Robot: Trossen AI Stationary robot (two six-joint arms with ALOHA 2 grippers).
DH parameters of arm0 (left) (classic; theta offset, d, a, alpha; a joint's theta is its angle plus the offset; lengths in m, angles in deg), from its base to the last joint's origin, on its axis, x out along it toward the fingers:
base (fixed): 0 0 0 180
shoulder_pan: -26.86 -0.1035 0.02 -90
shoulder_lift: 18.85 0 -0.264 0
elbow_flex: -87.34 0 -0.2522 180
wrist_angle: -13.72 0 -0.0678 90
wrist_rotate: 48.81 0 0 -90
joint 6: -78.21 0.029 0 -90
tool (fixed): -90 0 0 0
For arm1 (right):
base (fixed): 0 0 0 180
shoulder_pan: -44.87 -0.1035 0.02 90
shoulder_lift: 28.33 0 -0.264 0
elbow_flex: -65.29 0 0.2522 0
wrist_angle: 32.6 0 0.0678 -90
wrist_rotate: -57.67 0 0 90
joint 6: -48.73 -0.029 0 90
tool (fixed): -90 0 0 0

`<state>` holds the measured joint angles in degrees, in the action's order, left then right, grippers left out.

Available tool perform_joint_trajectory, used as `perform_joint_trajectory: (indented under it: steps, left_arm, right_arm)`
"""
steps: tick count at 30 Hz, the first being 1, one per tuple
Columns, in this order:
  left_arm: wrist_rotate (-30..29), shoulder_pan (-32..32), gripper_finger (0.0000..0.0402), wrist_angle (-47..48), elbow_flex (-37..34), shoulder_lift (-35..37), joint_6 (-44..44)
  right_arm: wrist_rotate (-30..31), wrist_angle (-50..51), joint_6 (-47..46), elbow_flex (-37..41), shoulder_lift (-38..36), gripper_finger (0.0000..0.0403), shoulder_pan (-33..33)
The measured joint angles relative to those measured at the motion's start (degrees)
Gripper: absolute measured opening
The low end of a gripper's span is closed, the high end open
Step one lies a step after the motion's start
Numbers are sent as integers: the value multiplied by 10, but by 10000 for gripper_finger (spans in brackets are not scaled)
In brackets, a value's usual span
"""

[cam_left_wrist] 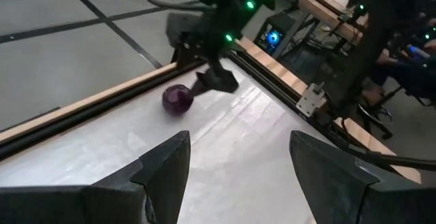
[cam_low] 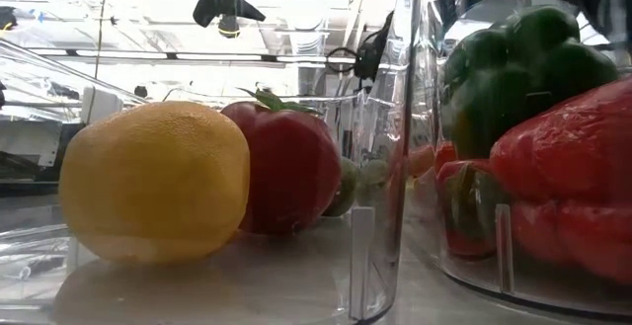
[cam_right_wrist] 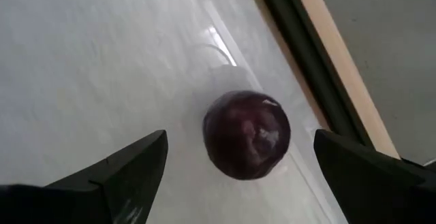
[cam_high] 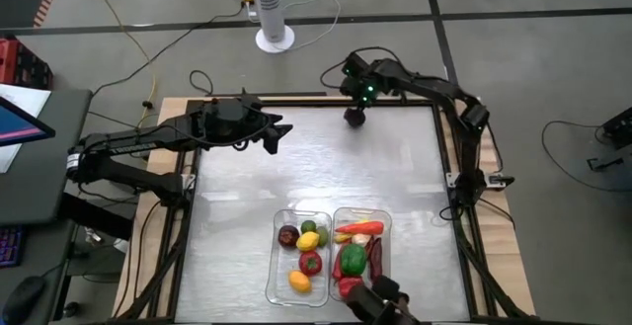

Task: Sort produce into baskets
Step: Put the plum into the right transparent bin

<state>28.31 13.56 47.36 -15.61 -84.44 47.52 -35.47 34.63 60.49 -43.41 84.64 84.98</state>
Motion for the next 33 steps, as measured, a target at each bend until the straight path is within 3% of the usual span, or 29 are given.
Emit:
perform_joint_trajectory:
  steps: [7,10,12,20,24,33]
  left_arm:
    - [22,0,238,2,0,0,-11]
    - [41,-9,238,1,0,-9,-45]
    - [90,-32,238,4,0,-29,-57]
    - [215,-113,238,-92,17,-179,-10]
    - [259,-137,238,-97,89,-286,33]
    - [285,-165,238,-20,318,-519,124]
  right_arm:
    - [17,61,-27,-63,25,390,-11]
    - [-1,23,-62,-53,-21,379,-7]
    - [-17,-9,-78,-40,-62,371,4]
    - [-30,-17,-118,45,-200,358,10]
    - [-30,-23,-164,101,-265,356,-15]
    - [-5,-46,-240,197,-355,356,-82]
